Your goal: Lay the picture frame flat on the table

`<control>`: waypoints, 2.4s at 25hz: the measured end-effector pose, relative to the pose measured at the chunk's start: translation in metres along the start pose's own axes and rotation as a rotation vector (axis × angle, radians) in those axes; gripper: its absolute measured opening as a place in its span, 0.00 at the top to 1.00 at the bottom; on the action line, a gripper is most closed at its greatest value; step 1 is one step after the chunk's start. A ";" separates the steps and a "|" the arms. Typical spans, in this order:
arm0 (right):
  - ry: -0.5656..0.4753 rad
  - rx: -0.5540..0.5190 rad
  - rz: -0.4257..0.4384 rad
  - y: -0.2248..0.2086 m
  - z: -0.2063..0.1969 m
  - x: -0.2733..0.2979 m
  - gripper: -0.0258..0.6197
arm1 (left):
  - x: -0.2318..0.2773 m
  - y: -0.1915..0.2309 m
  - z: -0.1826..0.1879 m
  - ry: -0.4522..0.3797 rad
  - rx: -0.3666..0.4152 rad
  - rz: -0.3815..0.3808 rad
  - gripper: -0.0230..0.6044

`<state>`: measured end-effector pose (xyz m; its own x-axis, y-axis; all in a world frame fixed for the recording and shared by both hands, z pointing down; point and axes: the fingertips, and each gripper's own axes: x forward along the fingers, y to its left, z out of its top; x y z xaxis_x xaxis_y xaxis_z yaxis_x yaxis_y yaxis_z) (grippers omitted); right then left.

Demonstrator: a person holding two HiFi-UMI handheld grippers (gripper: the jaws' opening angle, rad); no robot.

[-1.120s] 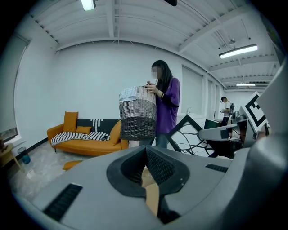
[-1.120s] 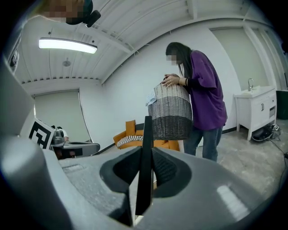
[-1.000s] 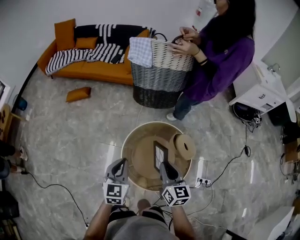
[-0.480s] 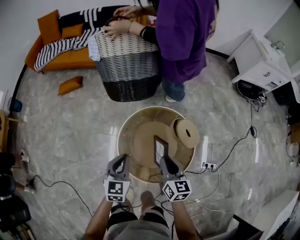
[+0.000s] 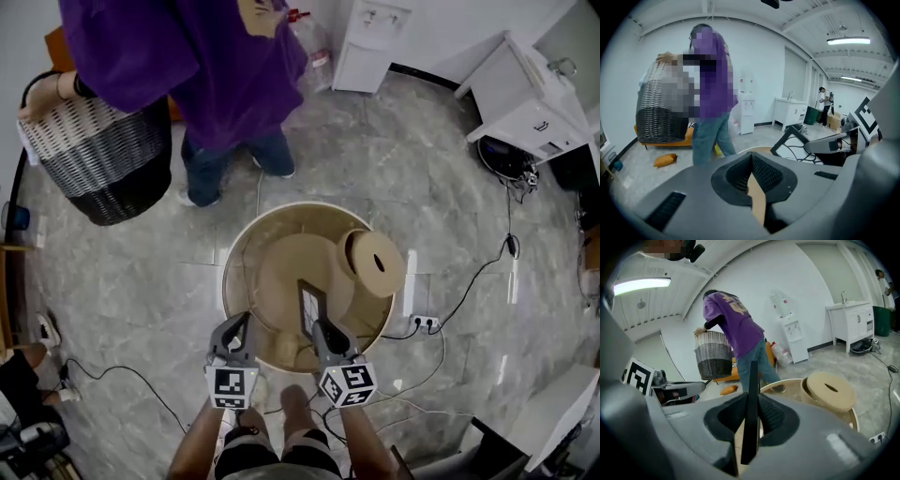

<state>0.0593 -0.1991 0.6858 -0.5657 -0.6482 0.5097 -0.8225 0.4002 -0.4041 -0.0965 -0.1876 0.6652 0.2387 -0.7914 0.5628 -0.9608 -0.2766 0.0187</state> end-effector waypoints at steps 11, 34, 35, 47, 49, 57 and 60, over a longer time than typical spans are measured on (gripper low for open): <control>0.079 0.045 -0.036 -0.057 -0.073 0.071 0.86 | 0.080 0.007 -0.074 0.059 -0.037 -0.026 0.94; 0.129 0.174 -0.073 -0.127 -0.152 0.127 0.86 | 0.172 -0.019 -0.156 0.139 -0.036 -0.102 0.94; 0.125 0.181 -0.073 -0.129 -0.153 0.128 0.86 | 0.174 -0.021 -0.158 0.139 -0.035 -0.105 0.94; 0.108 0.171 -0.084 -0.144 -0.160 0.125 0.85 | 0.172 -0.026 -0.173 0.168 -0.023 -0.108 0.94; 0.109 0.167 -0.105 -0.152 -0.161 0.124 0.84 | 0.173 -0.023 -0.176 0.179 -0.028 -0.103 0.94; 0.143 0.186 -0.165 -0.180 -0.181 0.130 0.81 | 0.186 -0.031 -0.182 0.187 -0.051 -0.114 0.94; 0.147 0.198 -0.166 -0.185 -0.186 0.134 0.80 | 0.191 -0.037 -0.183 0.187 -0.052 -0.128 0.94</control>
<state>0.1247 -0.2393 0.9699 -0.4388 -0.5876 0.6799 -0.8853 0.1528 -0.4393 -0.0412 -0.2287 0.9228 0.3334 -0.6355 0.6964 -0.9316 -0.3357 0.1397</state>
